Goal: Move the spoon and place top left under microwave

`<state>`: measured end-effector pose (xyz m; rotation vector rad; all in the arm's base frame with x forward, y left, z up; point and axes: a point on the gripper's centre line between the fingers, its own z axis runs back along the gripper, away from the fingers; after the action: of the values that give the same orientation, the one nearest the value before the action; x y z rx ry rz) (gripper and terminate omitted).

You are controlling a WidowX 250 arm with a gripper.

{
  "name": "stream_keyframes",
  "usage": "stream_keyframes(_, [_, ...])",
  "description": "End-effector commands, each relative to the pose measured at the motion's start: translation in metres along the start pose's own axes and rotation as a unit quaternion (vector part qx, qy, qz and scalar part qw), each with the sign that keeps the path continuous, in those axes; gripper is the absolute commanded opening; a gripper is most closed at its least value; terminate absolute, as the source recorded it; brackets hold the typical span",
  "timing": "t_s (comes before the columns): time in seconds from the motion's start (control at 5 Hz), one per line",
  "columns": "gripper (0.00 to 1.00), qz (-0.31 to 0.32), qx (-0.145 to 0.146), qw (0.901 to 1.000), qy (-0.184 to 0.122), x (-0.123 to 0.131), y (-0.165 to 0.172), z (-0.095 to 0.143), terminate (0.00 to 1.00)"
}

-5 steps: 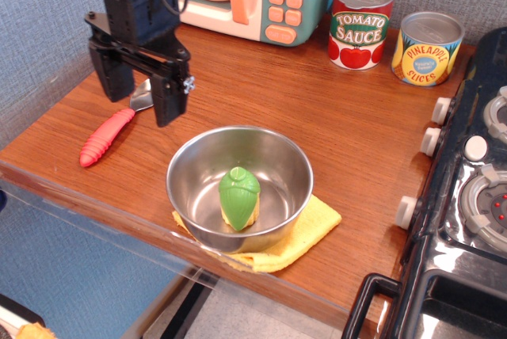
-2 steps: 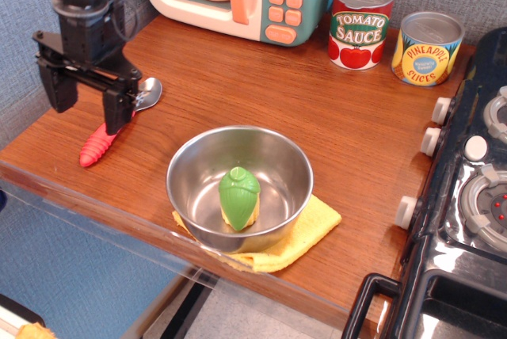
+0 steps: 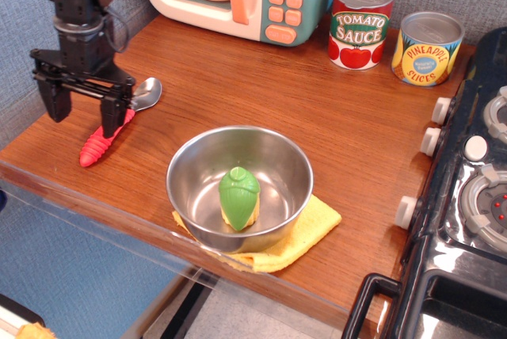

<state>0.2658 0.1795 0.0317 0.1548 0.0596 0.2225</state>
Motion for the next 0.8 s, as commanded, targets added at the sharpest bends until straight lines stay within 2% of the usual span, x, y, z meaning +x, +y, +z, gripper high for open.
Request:
stream_keyframes(0.0, [1.0,-0.011,-0.027,0.9986,-0.044,0.013,-0.004,-0.008,0.0])
stream_keyframes(0.2, [1.0,-0.055,-0.071,0.9929,-0.078,0.015,-0.018,-0.009,0.0])
stream_keyframes(0.4, [1.0,-0.064,-0.063,0.9912,-0.097,0.014,-0.023,0.007,0.0])
stream_keyframes(0.6, [1.0,-0.062,-0.056,0.9924,-0.091,0.013,-0.025,0.005,0.0])
